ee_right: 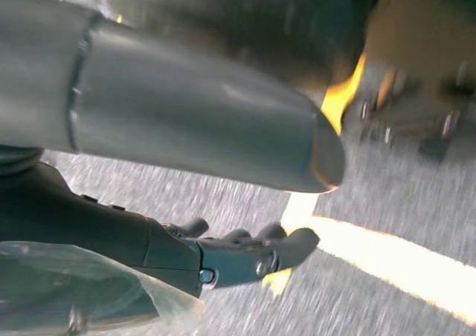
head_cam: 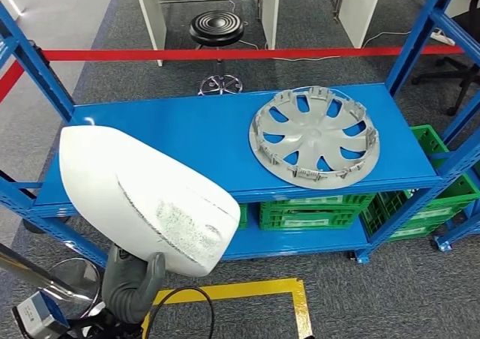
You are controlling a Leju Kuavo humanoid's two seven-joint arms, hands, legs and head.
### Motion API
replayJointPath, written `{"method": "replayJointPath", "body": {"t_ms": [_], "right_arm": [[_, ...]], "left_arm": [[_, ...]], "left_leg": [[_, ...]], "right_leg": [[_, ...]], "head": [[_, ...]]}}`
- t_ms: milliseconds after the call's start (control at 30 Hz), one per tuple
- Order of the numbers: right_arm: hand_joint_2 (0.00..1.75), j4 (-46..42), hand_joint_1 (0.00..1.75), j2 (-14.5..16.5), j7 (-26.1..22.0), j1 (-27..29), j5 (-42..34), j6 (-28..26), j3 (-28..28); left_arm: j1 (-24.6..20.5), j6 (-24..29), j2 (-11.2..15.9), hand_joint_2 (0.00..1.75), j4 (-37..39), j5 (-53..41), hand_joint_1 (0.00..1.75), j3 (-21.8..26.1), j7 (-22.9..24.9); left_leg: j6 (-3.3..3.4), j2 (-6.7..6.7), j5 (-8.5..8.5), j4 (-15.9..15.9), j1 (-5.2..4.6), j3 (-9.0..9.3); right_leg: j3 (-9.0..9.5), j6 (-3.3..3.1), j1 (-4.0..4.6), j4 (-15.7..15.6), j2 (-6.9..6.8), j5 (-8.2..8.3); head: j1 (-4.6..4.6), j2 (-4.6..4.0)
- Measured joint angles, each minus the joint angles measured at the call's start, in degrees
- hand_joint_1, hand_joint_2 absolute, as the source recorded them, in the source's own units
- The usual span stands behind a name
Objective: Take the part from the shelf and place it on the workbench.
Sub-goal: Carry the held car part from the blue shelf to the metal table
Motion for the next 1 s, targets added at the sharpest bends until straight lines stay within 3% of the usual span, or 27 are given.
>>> {"method": "replayJointPath", "body": {"t_ms": [67, 100, 167, 233, 267, 300, 333, 367, 400, 467, 500, 567, 600, 633, 733, 767, 800, 833, 900, 967, 1000], "right_arm": [[0.00, 0.0, 0.00, 0.0, -0.6, 0.0, -0.4, 1.3, -0.1], [0.00, 0.0, 0.00, 0.1, -0.9, 0.0, -0.6, 1.7, -0.2], [0.00, 0.1, 0.00, 0.1, -1.8, 0.0, -0.9, 2.2, -0.4], [0.00, 0.1, 0.00, 0.1, -2.8, 0.0, -1.2, 2.3, -0.7], [0.00, 0.1, 0.00, 0.1, -3.2, 0.0, -1.2, 2.3, -0.8], [0.00, 0.1, 0.00, 0.1, -3.7, 0.0, -1.3, 2.1, -0.9], [0.00, 0.1, 0.00, 0.0, -4.2, 0.0, -1.3, 1.7, -1.0], [0.00, 0.1, 0.00, 0.0, -4.6, 0.0, -1.2, 1.2, -1.0], [0.00, 0.1, 0.00, 0.0, -5.1, -0.1, -1.1, 0.6, -1.0], [0.00, 0.1, 0.00, 0.1, -5.9, -0.3, -0.9, -0.2, -1.1], [0.00, 0.1, 0.00, 0.0, -6.1, -0.3, -1.0, -0.3, -1.1], [0.00, 0.1, 0.00, 0.1, -6.4, -0.2, -1.8, 0.0, -1.6], [0.00, 0.1, 0.00, 0.1, -6.7, -0.2, -2.5, 0.3, -2.1], [0.00, 0.1, 0.00, 0.1, -7.2, -0.1, -3.3, 0.5, -2.6], [0.00, 0.1, 0.00, 0.1, -8.7, -0.1, -6.1, 0.9, -4.7], [0.00, 0.1, 0.00, 0.1, -8.9, -0.1, -6.7, 0.8, -5.5], [0.00, 0.1, 0.00, 0.1, -9.0, -0.1, -7.1, 0.5, -6.2], [0.00, 0.1, 0.00, 0.1, -9.0, 0.0, -7.4, 0.1, -6.8], [0.00, 0.1, 0.00, 0.1, -9.2, 0.0, -7.5, -0.4, -7.7], [0.00, 0.1, 0.00, 0.2, -9.6, 0.0, -7.5, -0.7, -8.3], [0.00, 0.1, 0.00, 0.3, -9.7, 0.0, -7.4, -0.9, -8.5]], "left_arm": [[0.0, -0.6, -0.2, 1.75, -0.1, 0.3, 1.75, 0.2, 0.0], [0.0, -0.9, -0.4, 1.75, -0.2, 0.5, 1.75, 0.3, 0.0], [0.0, -1.6, -0.8, 1.75, -0.2, 0.9, 1.75, 0.5, 0.0], [0.0, -2.2, -1.0, 1.75, -0.2, 1.3, 1.75, 0.6, 0.0], [0.0, -2.5, -1.1, 1.75, -0.2, 1.4, 1.75, 0.7, 0.0], [0.0, -2.8, -1.1, 1.75, -0.2, 1.5, 1.75, 0.7, 0.0], [0.0, -3.1, -1.2, 1.75, -0.2, 1.6, 1.75, 0.8, 0.0], [0.0, -3.3, -1.3, 1.75, -0.2, 1.6, 1.75, 0.9, 0.0], [0.0, -3.5, -1.4, 1.75, -0.2, 1.6, 1.75, 1.0, 0.0], [-0.1, -3.9, -1.6, 1.75, -0.2, 1.7, 1.75, 1.1, 0.0], [-0.1, -4.1, -1.7, 1.75, -0.2, 1.7, 1.75, 1.2, 0.0], [-0.3, -4.7, -1.8, 1.75, -0.2, 1.7, 1.75, 1.1, 0.0], [-0.4, -5.0, -1.8, 1.75, -0.2, 1.7, 1.75, 1.0, 0.0], [-0.6, -5.3, -1.8, 1.75, 0.0, 1.6, 1.75, 0.9, 0.0], [-1.6, -5.7, -1.6, 1.75, 0.8, 1.3, 1.75, 0.3, 0.0], [-1.8, -5.6, -1.5, 1.75, 1.1, 1.1, 1.75, 0.2, 0.0], [-2.0, -5.3, -1.4, 1.75, 1.3, 0.8, 1.75, 0.1, 0.0], [-2.0, -5.0, -1.3, 1.75, 1.4, 0.7, 1.75, 0.1, 0.0], [-2.1, -4.5, -1.1, 1.75, 1.5, 0.5, 1.75, 0.0, 0.0], [-2.1, -4.3, -1.0, 1.75, 1.5, 0.5, 1.75, 0.0, 0.0], [-2.1, -4.2, -0.9, 1.75, 1.5, 0.5, 1.75, 0.0, 0.0]], "left_leg": [[0.08, 0.12, 1.19, -0.7, -0.07, -0.56], [0.30, 0.20, 1.95, -1.2, 0.07, -0.96], [0.75, 0.40, 3.51, -1.9, 0.39, -2.15], [0.98, 0.50, 4.72, -1.9, 0.38, -3.65], [0.92, 0.57, 5.29, -1.8, 0.36, -4.44], [0.82, 0.64, 5.86, -1.6, 0.35, -5.33], [0.67, 0.68, 6.36, -1.3, 0.39, -6.21], [0.46, 0.70, 6.77, -0.9, 0.45, -7.03], [0.18, 0.69, 7.12, -0.4, 0.44, -7.83], [-0.43, 0.71, 7.72, 0.6, 0.34, -8.86], [-0.73, 0.72, 8.11, 0.8, 0.28, -9.13], [-1.30, 0.70, 8.72, 1.0, 0.39, -9.35], [-1.64, 0.64, 8.11, 1.3, 0.49, -9.60], [-1.99, 0.57, 6.38, 2.5, 0.60, -9.98], [-2.86, 0.48, -2.17, 11.6, 0.91, -11.64], [-3.00, 0.48, -3.57, 14.7, 0.98, -11.81], [-3.03, 0.47, -3.56, 16.4, 1.02, -11.39], [-2.94, 0.45, -2.43, 16.1, 1.04, -10.08], [-2.32, 0.38, 0.41, 9.6, 0.97, -5.04], [-1.55, 0.30, 0.86, 1.5, 0.71, 0.07], [-1.30, 0.26, 0.53, -0.9, 0.55, 1.28]], "right_leg": [[-0.25, 0.77, -0.16, -0.3, 0.01, 0.64], [-0.65, 1.10, -0.16, 0.1, 0.08, -0.07], [-2.14, 1.57, -0.17, 3.5, 0.21, -4.38], [-3.50, 2.01, -0.25, 9.8, 0.20, -9.43], [-3.56, 2.21, -0.30, 12.4, 0.19, -10.31], [-2.89, 2.40, -0.35, 13.4, 0.18, -9.71], [-1.42, 2.55, -0.40, 12.8, 0.18, -8.10], [0.94, 2.67, -0.48, 10.2, 0.17, -6.24], [3.79, 2.76, -0.51, 6.5, 0.18, -5.49], [8.12, 2.36, -0.42, -0.3, 0.30, -6.28], [8.86, 1.96, -0.28, -1.9, 0.35, -7.10], [8.32, 0.90, -0.16, -2.2, 0.23, -6.83], [7.94, 0.33, -0.18, -2.2, 0.11, -6.37], [7.41, -0.22, -0.25, -2.3, -0.04, -5.81], [5.33, -1.02, -0.31, -2.2, -0.30, -3.86], [4.60, -1.01, -0.29, -2.2, -0.33, -3.17], [3.84, -0.96, -0.27, -2.1, -0.34, -2.49], [3.01, -0.89, -0.24, -1.9, -0.32, -1.83], [1.53, -0.67, -0.20, -1.7, -0.26, -0.74], [0.63, -0.17, -0.08, -1.6, -0.19, 0.27], [0.31, 0.19, -0.09, -1.6, -0.20, 0.81]], "head": [[-0.07, 0.00], [0.00, 0.00], [0.25, 0.00], [0.46, 0.00], [0.49, 0.00], [0.49, 0.00], [0.49, 0.00], [0.49, 0.00], [0.51, 0.00], [0.49, 0.00], [0.50, 0.00], [0.52, 0.00], [0.50, 0.00], [0.39, 0.00], [0.11, 0.00], [0.12, 0.00], [0.12, 0.00], [0.11, 0.00], [0.11, 0.00], [0.14, 0.00], [0.14, 0.00]]}}
